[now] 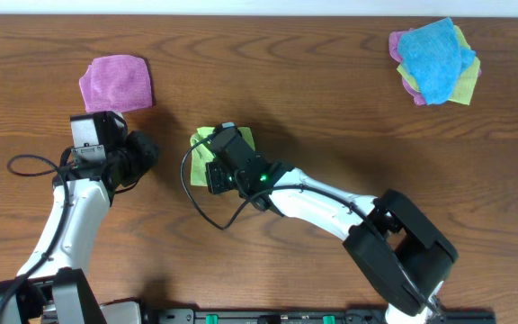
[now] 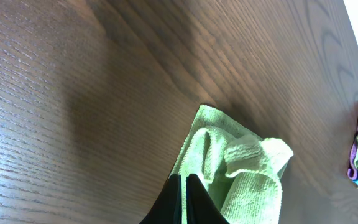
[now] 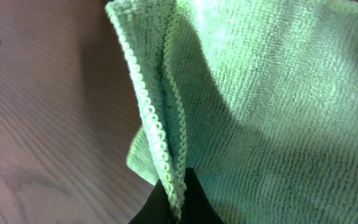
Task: Fold the cloth
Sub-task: 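Fold the right end of the strip over toward the left gripper, then release the folded cloth and retract the right gripper to rest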
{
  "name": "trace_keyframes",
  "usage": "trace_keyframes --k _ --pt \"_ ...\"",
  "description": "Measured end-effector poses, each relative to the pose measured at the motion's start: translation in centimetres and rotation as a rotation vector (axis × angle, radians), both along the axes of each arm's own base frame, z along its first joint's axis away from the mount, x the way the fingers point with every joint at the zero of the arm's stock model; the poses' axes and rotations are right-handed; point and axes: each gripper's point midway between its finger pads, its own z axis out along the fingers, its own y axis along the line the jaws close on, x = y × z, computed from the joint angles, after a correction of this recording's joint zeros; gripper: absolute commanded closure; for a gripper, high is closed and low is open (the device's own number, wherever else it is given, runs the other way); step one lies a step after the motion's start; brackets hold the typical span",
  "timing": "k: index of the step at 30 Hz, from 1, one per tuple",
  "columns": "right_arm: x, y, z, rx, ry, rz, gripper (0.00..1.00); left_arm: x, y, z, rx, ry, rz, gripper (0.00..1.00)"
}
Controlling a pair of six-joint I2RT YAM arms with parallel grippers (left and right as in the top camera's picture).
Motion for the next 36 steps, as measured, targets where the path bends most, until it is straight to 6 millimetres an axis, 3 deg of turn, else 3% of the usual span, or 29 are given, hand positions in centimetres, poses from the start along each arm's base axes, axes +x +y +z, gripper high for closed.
trace_keyframes --k 2,4,8,15,16,17,21,24,25,32,36 --pt "0.0 0.4 0.3 0.012 -0.010 0.006 0.96 0.0 0.0 0.0 0.000 -0.001 0.000 0.94" --pt "-0.2 0.7 0.4 0.019 -0.014 0.013 0.86 0.0 0.0 0.0 0.000 -0.001 0.000 0.94" --pt "-0.4 1.3 0.6 0.030 -0.026 0.028 0.45 0.0 0.0 0.0 0.000 -0.002 0.000 0.94" --pt "-0.4 1.7 0.9 0.050 -0.033 0.041 0.26 0.0 0.0 0.1 0.000 -0.002 0.000 0.94" --pt "-0.5 1.9 1.0 0.058 -0.033 0.051 0.20 0.0 0.0 0.1 0.001 -0.003 0.000 0.94" --pt "-0.6 2.0 1.1 0.063 -0.028 0.057 0.04 0.0 0.0 0.1 0.001 -0.003 0.000 0.94" --pt "-0.8 2.1 1.4 0.049 -0.003 0.066 0.01 0.0 0.0 0.1 0.000 0.000 0.000 0.91" --pt "-1.4 -0.3 1.9 -0.062 0.031 0.039 0.01 -0.9 0.1 -0.2 -0.005 0.034 0.005 0.71" --pt "-1.5 -1.5 2.7 -0.092 0.030 0.028 0.01 -1.2 0.2 -0.2 -0.003 0.044 0.005 0.70" --pt "-1.9 -12.2 12.0 -0.196 -0.031 -0.065 0.01 -3.9 0.7 1.2 -0.079 0.096 0.048 0.70" --pt "-4.3 -16.9 14.5 -0.184 -0.090 -0.090 0.01 -5.2 0.0 1.8 -0.132 0.122 0.036 0.71"
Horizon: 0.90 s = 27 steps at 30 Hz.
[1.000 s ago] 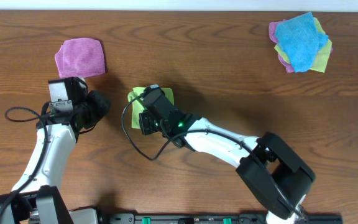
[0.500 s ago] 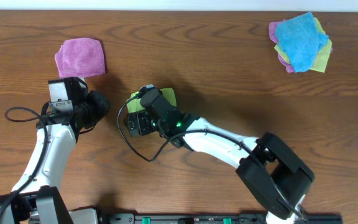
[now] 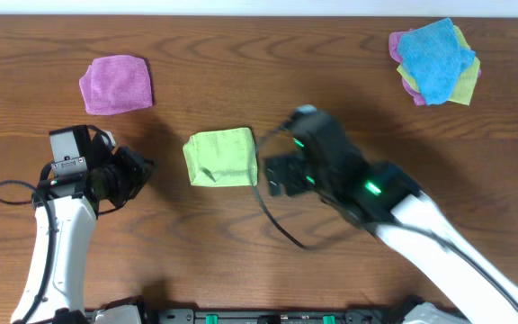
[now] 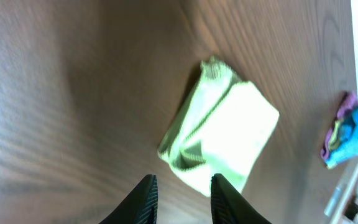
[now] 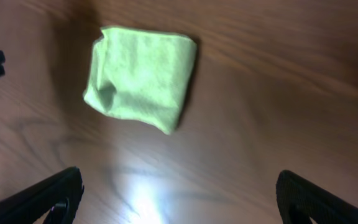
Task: Fold the cloth
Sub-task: 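Release the folded cloth and retract the right gripper to rest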
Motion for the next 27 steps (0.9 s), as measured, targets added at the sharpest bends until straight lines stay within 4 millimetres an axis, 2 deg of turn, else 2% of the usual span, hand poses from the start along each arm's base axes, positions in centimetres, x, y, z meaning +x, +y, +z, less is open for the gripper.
trace_keyframes --k 6,9,11,13,15,18,24,27 --pt "-5.4 -7.2 -1.7 0.036 -0.057 -0.078 0.01 -1.7 -1.6 -1.4 -0.086 0.045 -0.031 0.71" --pt "-7.7 -9.6 -1.5 0.099 -0.123 -0.127 0.01 -2.3 -2.4 -2.7 -0.138 0.031 -0.042 0.66" --pt "-8.9 -10.8 -1.3 0.143 -0.154 -0.166 0.01 -2.5 -2.9 -3.5 -0.170 0.015 -0.040 0.57" --pt "-9.7 -11.6 -1.0 0.173 -0.179 -0.192 0.01 -2.8 -3.4 -4.3 -0.198 0.005 -0.040 0.44" --pt "-10.3 -12.2 -0.6 0.200 -0.209 -0.214 0.01 -3.3 -3.8 -5.0 -0.226 0.000 -0.033 0.17" --pt "-10.4 -12.6 -0.1 0.213 -0.234 -0.231 0.01 -3.7 -4.2 -5.5 -0.254 -0.005 -0.030 0.02" --pt "-10.3 -13.0 -0.1 0.207 -0.239 -0.256 0.01 -3.3 -4.5 -5.5 -0.248 -0.013 -0.029 0.05" --pt "-10.2 -13.0 -0.1 0.205 -0.241 -0.260 0.01 -2.3 -5.5 -5.1 -0.225 -0.059 -0.057 0.05"
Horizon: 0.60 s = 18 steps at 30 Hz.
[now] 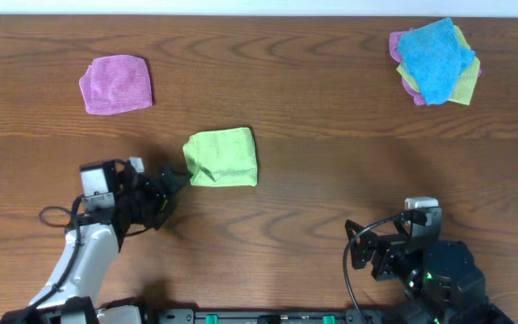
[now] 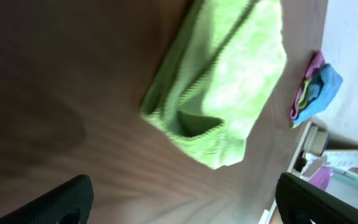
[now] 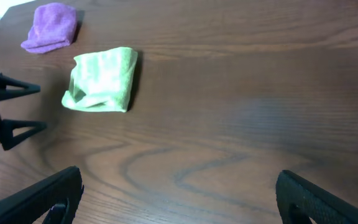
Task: Fold the cloth
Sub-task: 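Release the folded cloth and retract the right gripper to rest, then grasp the folded green cloth with the left gripper and lift it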
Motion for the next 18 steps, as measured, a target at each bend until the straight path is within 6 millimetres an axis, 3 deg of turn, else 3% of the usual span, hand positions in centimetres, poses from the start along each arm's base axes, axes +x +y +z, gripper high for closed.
trace_keyframes --k 5,10,18 --pt "0.0 0.0 0.0 0.001 0.001 -0.002 0.01 1.4 -1.6 -0.8 0.011 -0.013 -0.007 0.05" --pt "-0.1 -0.1 -0.1 -0.002 0.007 -0.003 0.01 2.3 -1.9 -2.3 -0.006 0.021 0.025 0.05" --pt "-0.1 -0.1 -0.2 -0.003 0.007 -0.004 0.01 4.2 -3.4 -2.3 -0.053 -0.018 0.018 0.02"
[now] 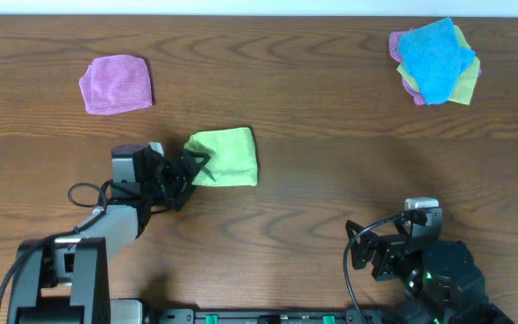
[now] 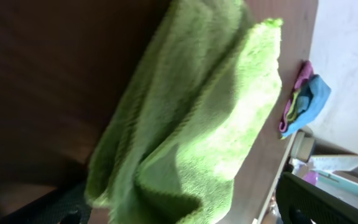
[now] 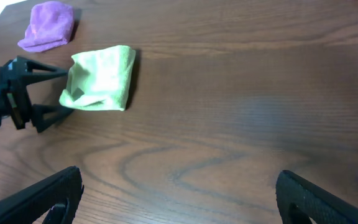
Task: Fold the cloth
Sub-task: 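Grasp the folded green cloth with the left gripper and lift it, then carry the green cloth left and place it on the pink cloth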
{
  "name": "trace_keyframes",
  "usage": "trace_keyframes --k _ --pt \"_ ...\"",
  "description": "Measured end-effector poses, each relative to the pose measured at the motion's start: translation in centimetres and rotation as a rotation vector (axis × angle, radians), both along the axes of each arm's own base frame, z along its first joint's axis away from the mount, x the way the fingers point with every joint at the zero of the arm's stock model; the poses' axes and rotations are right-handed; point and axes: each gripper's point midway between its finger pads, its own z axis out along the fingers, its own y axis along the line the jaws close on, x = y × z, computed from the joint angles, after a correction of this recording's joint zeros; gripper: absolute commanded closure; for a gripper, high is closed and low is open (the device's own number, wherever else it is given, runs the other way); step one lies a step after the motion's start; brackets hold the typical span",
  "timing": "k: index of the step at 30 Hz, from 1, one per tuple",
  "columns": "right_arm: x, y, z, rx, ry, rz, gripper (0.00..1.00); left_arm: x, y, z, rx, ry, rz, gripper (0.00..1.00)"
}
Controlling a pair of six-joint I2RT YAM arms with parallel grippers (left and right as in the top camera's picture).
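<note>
The green cloth (image 1: 224, 156) lies folded into a small square near the table's middle; it also shows in the right wrist view as the cloth (image 3: 99, 77). My left gripper (image 1: 192, 167) is open, and its fingers stand either side of the cloth's left edge. In the left wrist view the cloth (image 2: 197, 118) fills the frame, with its lumpy folded edge reaching down between the open fingers (image 2: 73, 208). My right gripper (image 3: 179, 214) is open with nothing in it, low at the front right of the table, far from the cloth.
A folded purple cloth (image 1: 115, 84) lies at the back left. A pile of blue, yellow and purple cloths (image 1: 434, 61) sits at the back right corner. The left arm's cable (image 1: 84, 193) trails beside its wrist.
My left gripper has moved right, from a short way off the green cloth to its left edge, still open. The right arm and the cloth have not moved.
My right gripper was shut on the green cloth's doubled edge, with the left gripper shut to the cloth's left. Then both were open and the cloth lay folded and free. The right arm went to the front right, and the left gripper came up to the cloth.
</note>
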Motion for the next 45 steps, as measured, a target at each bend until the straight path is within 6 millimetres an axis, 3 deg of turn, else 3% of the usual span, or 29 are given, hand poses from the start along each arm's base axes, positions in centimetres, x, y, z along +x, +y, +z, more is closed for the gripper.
trace_keyframes --k 10,12,15,21,25,30,34,36,40,43,45 --pt "0.0 0.0 0.0 -0.001 0.001 -0.001 0.01 0.9 -2.0 -1.7 -0.012 -0.001 -0.031 0.65" --pt "0.0 0.0 -0.1 -0.001 0.001 -0.001 0.01 1.1 -2.1 -2.1 -0.004 -0.016 -0.039 0.94" --pt "0.0 0.0 -0.1 -0.002 0.003 0.000 0.01 1.2 -1.9 -2.9 0.020 -0.036 -0.038 0.94" --pt "0.0 0.0 -0.1 -0.002 0.002 -0.001 0.01 2.6 -2.0 -1.9 0.016 -0.090 -0.041 0.94" --pt "0.0 0.0 -0.1 -0.002 0.003 -0.001 0.01 6.0 -2.4 0.7 -0.003 -0.108 -0.039 0.94" --pt "0.0 0.0 -0.2 -0.002 0.003 -0.001 0.01 10.7 -1.7 5.5 0.016 -0.079 -0.030 0.94" --pt "0.0 -0.1 -0.2 -0.005 0.004 -0.003 0.01 14.5 0.9 11.0 0.073 -0.141 0.003 0.94" --pt "0.0 -0.1 -0.2 -0.005 0.004 -0.003 0.01 16.4 3.3 14.1 0.119 -0.199 0.040 0.94" --pt "0.0 -0.1 -0.2 -0.004 0.004 -0.003 0.01 19.2 7.3 18.4 0.174 -0.308 0.112 0.94" --pt "0.0 -0.1 -0.2 -0.005 0.004 -0.003 0.01 20.8 9.6 19.3 0.200 -0.342 0.145 0.94" --pt "0.0 -0.1 -0.2 -0.005 0.004 -0.003 0.01 21.7 10.5 18.5 0.216 -0.337 0.154 0.94"
